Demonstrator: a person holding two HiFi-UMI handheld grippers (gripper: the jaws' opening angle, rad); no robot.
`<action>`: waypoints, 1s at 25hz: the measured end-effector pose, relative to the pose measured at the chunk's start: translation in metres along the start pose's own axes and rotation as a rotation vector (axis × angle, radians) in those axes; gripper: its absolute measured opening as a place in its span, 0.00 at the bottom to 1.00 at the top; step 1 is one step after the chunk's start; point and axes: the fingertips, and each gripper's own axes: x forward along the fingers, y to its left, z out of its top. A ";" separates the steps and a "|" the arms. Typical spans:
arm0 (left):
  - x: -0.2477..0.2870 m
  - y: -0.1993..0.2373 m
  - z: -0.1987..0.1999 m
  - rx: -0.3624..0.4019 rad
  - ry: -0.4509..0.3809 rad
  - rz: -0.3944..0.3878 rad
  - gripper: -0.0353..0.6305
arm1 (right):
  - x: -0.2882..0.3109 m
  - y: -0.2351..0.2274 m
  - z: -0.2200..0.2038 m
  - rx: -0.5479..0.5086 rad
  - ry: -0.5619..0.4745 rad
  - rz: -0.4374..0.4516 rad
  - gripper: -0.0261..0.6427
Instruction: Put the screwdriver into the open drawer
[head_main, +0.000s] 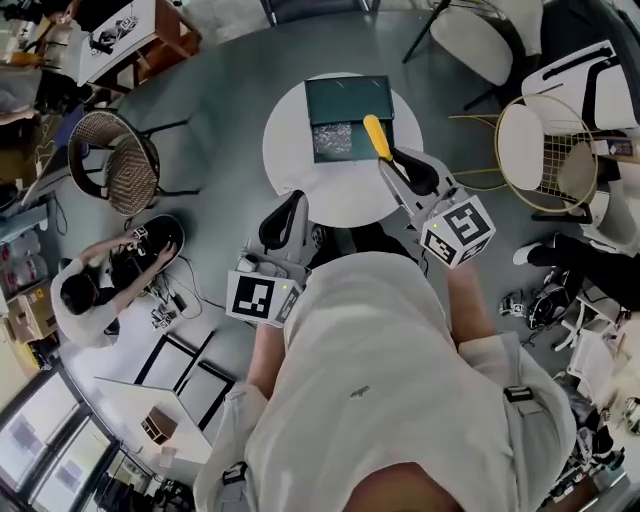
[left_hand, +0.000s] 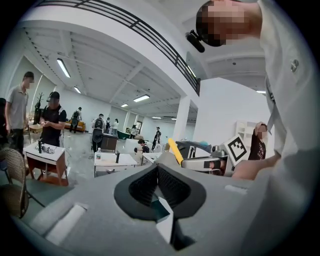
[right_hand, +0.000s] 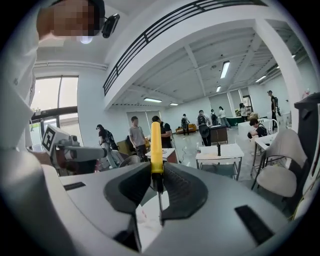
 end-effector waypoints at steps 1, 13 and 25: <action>0.004 -0.001 0.000 -0.003 0.007 0.009 0.07 | 0.005 -0.005 -0.006 -0.011 0.021 0.001 0.17; 0.036 -0.006 -0.006 -0.024 0.080 0.093 0.07 | 0.060 -0.045 -0.076 -0.029 0.165 0.104 0.17; 0.047 0.000 -0.017 -0.067 0.105 0.206 0.07 | 0.092 -0.083 -0.164 -0.071 0.364 0.133 0.17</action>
